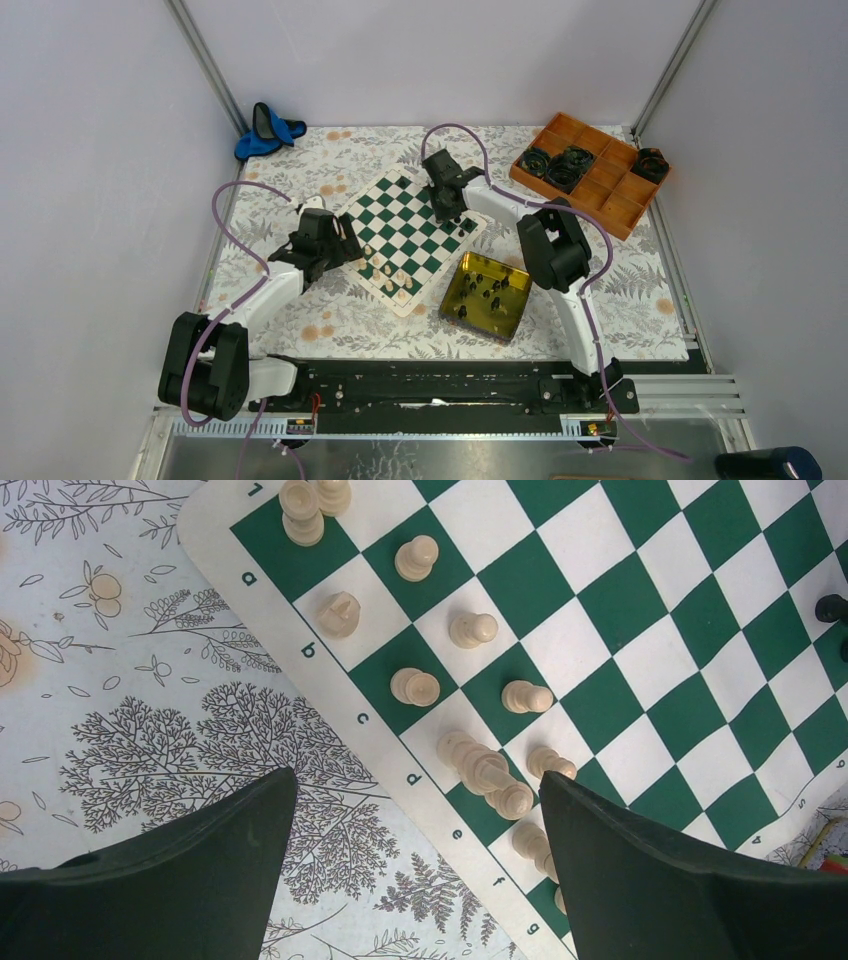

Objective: Set up the chess pieces on the board
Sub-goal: Adjust the chess piece on the chessboard, then pick up the chess piece from the storage box.

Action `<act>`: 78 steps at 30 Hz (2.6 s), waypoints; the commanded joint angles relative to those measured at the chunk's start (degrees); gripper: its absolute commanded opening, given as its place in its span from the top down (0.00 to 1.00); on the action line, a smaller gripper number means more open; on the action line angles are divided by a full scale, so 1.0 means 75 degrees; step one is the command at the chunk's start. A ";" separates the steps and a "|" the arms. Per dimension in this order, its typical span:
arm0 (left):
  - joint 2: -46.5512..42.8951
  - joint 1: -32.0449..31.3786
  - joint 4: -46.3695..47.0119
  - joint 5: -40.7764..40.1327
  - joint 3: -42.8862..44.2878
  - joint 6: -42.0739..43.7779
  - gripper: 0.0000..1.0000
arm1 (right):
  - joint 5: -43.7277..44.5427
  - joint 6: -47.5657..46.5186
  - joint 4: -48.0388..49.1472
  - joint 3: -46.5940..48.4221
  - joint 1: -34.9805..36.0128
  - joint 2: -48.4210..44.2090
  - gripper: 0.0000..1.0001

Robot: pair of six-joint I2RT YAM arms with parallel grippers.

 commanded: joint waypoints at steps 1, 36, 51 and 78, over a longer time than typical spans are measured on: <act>0.0041 -0.0046 0.0415 0.0051 0.0186 0.0074 0.01 | -0.0168 0.0124 -0.0064 0.0197 0.0017 0.0045 0.98; -0.0084 -0.0052 0.0423 0.0034 0.0186 0.0109 0.01 | 0.0353 -0.0282 -0.0469 0.0681 0.0015 -0.0875 0.85; -0.0144 -0.0064 0.0518 0.0234 0.0173 0.0109 0.01 | 0.0637 0.0310 -0.0141 -0.2702 0.0573 -0.4226 0.49; -0.0021 -0.0210 0.0474 0.0134 0.0148 0.0109 0.01 | 0.1236 0.1563 0.1266 -0.6565 0.1349 -0.5768 0.53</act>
